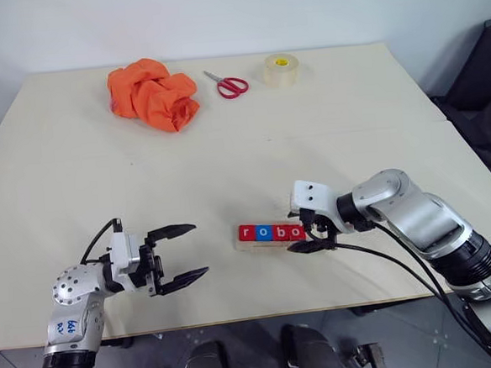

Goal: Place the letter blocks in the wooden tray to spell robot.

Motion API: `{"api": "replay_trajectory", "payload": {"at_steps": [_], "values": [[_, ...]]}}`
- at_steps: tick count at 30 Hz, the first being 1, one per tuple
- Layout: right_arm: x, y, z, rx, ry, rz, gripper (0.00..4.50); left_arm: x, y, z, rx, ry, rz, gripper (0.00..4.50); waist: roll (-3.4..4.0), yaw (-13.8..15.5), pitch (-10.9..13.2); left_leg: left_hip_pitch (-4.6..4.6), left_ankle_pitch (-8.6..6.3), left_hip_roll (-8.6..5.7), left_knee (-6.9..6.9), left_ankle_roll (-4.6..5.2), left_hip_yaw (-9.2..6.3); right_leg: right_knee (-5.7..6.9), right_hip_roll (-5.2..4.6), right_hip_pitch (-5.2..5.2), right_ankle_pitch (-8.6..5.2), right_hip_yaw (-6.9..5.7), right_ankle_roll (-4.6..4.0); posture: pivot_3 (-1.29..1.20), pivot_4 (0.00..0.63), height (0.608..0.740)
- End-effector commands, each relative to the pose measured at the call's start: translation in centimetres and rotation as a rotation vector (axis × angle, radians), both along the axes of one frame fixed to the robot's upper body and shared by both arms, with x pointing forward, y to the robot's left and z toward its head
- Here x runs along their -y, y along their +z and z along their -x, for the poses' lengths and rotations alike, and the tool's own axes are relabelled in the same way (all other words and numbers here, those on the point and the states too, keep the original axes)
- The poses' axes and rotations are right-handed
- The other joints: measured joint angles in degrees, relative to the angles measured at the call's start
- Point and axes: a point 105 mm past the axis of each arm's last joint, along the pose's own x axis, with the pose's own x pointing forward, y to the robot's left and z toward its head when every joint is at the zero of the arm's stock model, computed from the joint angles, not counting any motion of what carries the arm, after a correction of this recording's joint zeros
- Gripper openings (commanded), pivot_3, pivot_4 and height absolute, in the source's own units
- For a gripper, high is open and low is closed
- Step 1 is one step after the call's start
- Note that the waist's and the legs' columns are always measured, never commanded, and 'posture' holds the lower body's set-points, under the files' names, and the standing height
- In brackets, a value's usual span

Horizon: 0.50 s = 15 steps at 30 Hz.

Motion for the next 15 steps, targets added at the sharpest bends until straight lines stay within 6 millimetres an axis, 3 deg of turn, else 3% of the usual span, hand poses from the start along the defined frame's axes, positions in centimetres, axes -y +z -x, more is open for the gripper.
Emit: {"api": "replay_trajectory", "payload": {"at_steps": [1, 8, 12, 15], "values": [[-0.6, 1.8, 0.0, 0.055, 0.015, -0.041, 4.47, -0.2, 0.8, -0.1, 0.037, -0.002, -0.004, 4.5, 0.0, 0.0, 0.0, 0.0, 0.0, 0.0, 0.0, 0.0, 0.0, 0.0, 0.0, 0.0, 0.0, 0.0, 0.0, 0.0, 0.15, 0.74], [0.2, 3.0, 0.7, 0.079, 0.029, -0.143, 4.47, -0.1, 0.9, -0.3, 0.044, -0.012, -0.003, 4.5, 0.0, 0.06, 0.0, 0.0, 0.0, 0.0, 0.0, 0.0, -0.01, -0.01, 0.01, 0.02, 0.0, 0.0, 0.0, 0.0, 0.15, 0.74], [3.0, 3.4, 1.4, 0.094, -0.049, -0.251, 4.47, -0.2, 0.8, -0.4, 0.041, -0.019, -0.006, 4.5, -0.02, 0.62, -0.01, -0.01, -0.01, -0.02, -0.01, 0.01, -0.02, -0.06, 0.0, 0.04, 0.0, -0.02, 0.0, 0.0, 0.15, 0.74], [5.1, 3.7, 0.7, 0.145, -0.158, -0.312, 4.47, -0.3, 0.7, -0.4, 0.04, -0.02, -0.006, 4.5, -0.02, 0.96, -0.01, -0.01, -0.03, -0.04, 0.02, 0.03, 0.02, -0.09, -0.01, 0.07, 0.01, -0.01, 0.03, 0.0, 0.15, 0.74]]}}
